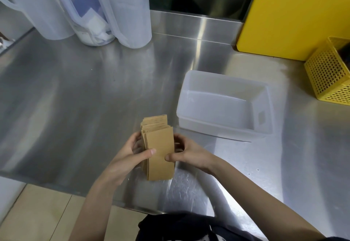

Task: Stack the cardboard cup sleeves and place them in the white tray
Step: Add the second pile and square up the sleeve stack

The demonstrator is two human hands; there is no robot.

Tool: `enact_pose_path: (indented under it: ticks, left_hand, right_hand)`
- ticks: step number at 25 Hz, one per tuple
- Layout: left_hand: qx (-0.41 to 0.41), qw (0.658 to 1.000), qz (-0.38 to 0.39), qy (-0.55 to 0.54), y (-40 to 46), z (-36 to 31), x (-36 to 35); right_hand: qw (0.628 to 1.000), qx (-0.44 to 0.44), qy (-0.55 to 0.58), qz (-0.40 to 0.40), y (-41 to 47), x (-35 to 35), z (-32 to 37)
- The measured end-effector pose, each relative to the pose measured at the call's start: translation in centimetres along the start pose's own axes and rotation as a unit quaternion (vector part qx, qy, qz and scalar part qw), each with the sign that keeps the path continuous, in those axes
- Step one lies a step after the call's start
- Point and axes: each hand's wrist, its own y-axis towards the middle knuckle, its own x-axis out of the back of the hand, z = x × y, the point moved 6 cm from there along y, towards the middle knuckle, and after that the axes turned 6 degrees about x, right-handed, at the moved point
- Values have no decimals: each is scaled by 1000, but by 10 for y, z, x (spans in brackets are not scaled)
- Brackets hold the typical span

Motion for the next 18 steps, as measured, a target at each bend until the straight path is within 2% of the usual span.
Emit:
enact_pose_path:
  ticks: [3,7,12,18]
  left_hand:
    - [-28,999,20,1,-4,-5,-16]
    - [-48,997,56,17,-1,-13,-46]
    - [-69,993,90,40,7,-25,-80]
    - [-97,981,121,116,17,-32,-112]
  right_hand:
    - [999,23,-21,-18,-17,11,1]
    - [993,70,-43,-82,-44,36,-2]
    - [973,133,-80,-168,-73,62,-3]
    - [949,171,-125,-235,-98,82,-12]
